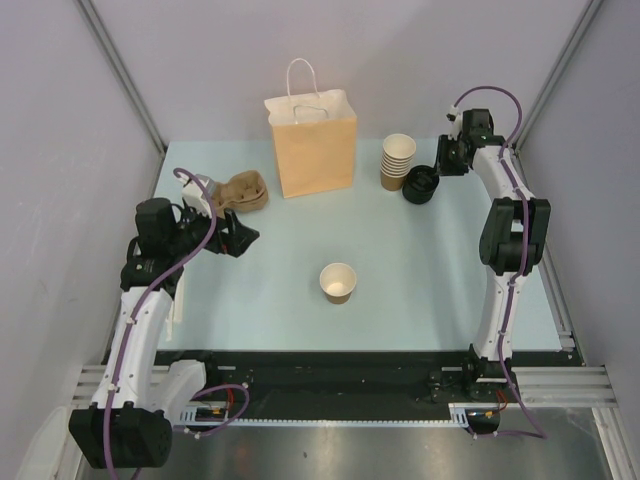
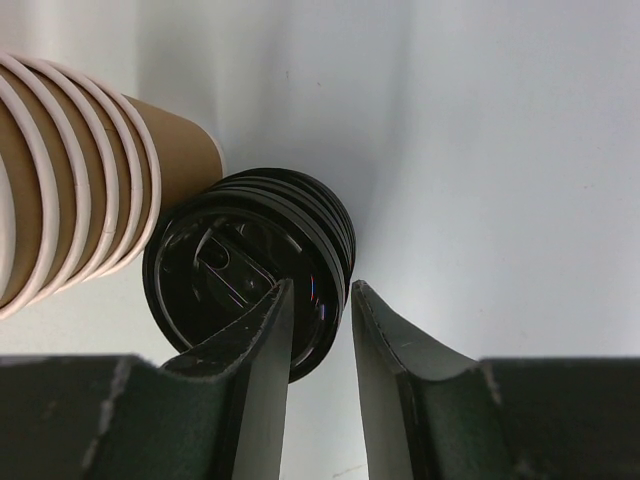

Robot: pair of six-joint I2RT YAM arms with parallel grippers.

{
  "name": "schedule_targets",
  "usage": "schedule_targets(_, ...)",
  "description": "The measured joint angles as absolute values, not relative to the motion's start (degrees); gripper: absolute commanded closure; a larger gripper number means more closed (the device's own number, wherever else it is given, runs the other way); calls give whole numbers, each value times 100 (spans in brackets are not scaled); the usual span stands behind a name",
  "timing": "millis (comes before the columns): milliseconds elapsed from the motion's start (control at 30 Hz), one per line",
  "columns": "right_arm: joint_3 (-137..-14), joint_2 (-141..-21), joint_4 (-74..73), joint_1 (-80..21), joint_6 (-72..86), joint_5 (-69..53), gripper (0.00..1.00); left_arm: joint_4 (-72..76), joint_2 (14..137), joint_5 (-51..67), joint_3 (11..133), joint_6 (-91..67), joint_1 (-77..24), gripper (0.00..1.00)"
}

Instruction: Pack the takeout coffee

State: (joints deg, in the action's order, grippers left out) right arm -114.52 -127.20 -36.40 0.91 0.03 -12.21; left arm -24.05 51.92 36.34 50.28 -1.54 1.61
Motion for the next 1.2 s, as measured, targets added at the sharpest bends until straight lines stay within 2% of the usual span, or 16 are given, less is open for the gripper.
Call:
schedule_targets(100,-11491,-12742,-3640,91,1,-1221,72,-2405,5192,3634,5028,-154,161,0)
schedule_targets(567,-11500,-12805,-3660,91,3,-1221,76,-2314,5249,3634,5028,-161,161,0)
schedule_targets(600,-11500,-12805,-3660,91,3,-1216,81,-2314,5256,3634,5028,-161,161,0)
schedule_targets(733,-11500,-12805,-3669,93,1,-1184,88,-2307,5262,3634,5028,-167,161,1)
schedule_targets(767,-11500,-12805,-3669,93,-1,-1181,90,-2303,5262,3634,5028,-167,161,1)
schedule_targets(800,-11504,-12805,-3675,93,-8,-1179,97,-2303,5262,3634,5028,-169,161,0)
schedule_targets(867,-11522,-12805,-3708,93,-49,-1179,100,-2300,5262,3634,5028,-169,161,0)
schedule_targets(1200,-11563,-12805,-3791,126,-113,-1203,100,-2298,5280,3634,5028,-169,161,0)
